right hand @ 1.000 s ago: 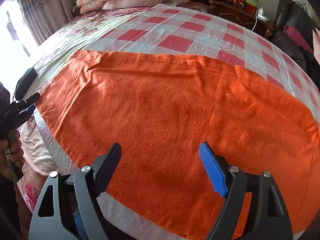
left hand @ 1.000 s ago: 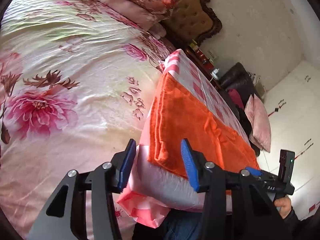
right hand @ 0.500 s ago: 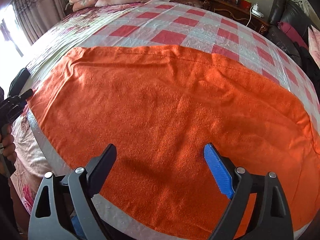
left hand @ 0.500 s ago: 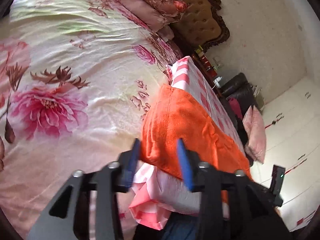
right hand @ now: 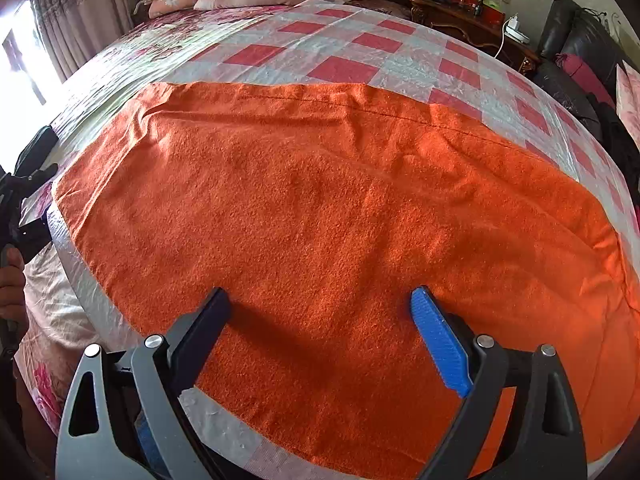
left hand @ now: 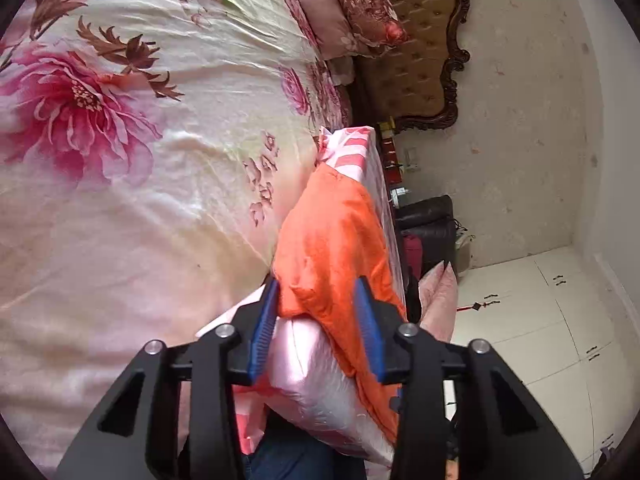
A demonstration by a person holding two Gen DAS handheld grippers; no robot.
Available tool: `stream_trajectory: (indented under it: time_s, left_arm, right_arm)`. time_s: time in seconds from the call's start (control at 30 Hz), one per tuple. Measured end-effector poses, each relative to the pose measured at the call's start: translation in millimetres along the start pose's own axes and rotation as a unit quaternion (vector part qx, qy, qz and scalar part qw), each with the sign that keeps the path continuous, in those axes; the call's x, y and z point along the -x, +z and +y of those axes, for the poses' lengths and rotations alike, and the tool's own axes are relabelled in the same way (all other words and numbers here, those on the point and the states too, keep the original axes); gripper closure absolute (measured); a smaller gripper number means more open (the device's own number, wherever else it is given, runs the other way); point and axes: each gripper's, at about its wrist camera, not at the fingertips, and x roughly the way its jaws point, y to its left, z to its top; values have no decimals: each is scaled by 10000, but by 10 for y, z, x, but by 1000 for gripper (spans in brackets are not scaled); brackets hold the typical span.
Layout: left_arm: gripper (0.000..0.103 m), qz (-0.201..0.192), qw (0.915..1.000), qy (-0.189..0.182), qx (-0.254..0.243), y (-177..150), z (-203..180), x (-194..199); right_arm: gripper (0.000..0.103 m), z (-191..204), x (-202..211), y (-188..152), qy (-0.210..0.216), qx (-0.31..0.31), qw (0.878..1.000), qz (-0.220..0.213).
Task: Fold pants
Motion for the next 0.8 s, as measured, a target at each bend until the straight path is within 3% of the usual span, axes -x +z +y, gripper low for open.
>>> stream_trajectory:
  time_s: [0.03,0.1,0.13,0.27,0.43,0.5,0.53,0.6,0.67,0.73,0.8]
  left_arm:
    - [68,-63,9998,-7,208,12,62,15]
    - [47,-146,9976,15,670,11,215,41]
    - [43,-183,9959,-51,885,1,291,62]
    - [43,-215,9897,-507,1321,-69,451,125]
    - [43,204,9876,-925,1254,-29,423,-68]
    - [52,365,9880,-924,1180,20,364,-178]
    - [65,401,9891,-897,1092,55,319,-208]
    - [81,326,9937,-643,861,114,210,-213]
    - [83,217,9974,-334,596,146,100,-135]
    - [87,34,9991,433,-17,168,-180,-60]
    - [92,-193,9927,1041,-570,166,-504,-7]
  right_arm:
    - [13,-7,-1,2,12,-9,10000,14]
    - [13,-15,-3,12,39,-23,10000,52]
    - [13,-22,-1,14,56,-35,9999,79]
    - [13,-33,10,-2,74,-12,9999,118]
    - [13,-123,146,5,-25,-167,9998,-110]
    - [13,-149,191,12,-67,-155,9997,-150]
    - [13,-169,200,9,-50,-161,9998,-131]
    - [13,-201,208,-9,-56,-196,9997,-116]
    - [13,-252,203,-43,-42,-271,9996,-80]
    - [13,-304,185,-75,6,-363,9993,-29]
    - [13,-355,174,-95,121,-459,9989,15]
